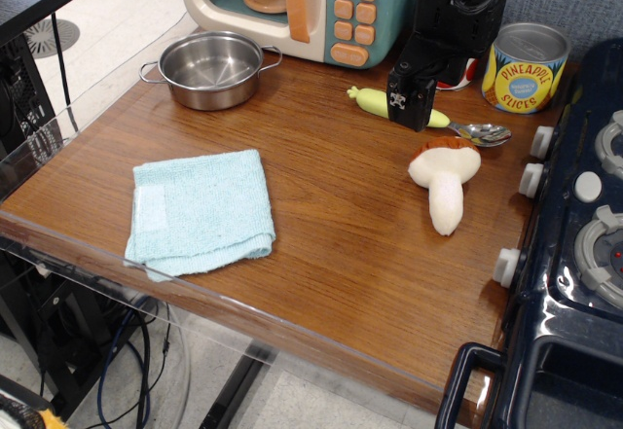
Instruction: Move the blue cloth upward really close to the yellow spoon.
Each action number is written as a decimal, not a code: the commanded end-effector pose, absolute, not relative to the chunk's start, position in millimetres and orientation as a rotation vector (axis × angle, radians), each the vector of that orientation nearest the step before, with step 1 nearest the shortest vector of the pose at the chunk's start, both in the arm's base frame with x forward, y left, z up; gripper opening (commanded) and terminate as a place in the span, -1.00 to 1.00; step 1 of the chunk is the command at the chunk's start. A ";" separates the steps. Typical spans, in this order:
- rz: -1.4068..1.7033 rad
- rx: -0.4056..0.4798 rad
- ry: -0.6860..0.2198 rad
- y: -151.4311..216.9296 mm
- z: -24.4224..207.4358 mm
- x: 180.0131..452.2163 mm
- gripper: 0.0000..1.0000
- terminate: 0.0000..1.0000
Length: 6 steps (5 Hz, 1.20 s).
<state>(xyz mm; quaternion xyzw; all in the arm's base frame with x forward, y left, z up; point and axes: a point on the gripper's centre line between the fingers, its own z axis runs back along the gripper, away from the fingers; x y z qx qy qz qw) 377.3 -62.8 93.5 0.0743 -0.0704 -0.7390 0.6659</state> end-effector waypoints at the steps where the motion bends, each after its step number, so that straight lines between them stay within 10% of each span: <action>1: -1.668 0.168 -0.159 -62.8 93.5 377.3 1.00 -1.00; 6: -1.395 0.166 -0.185 38.0 99.5 317.6 1.00 -1.00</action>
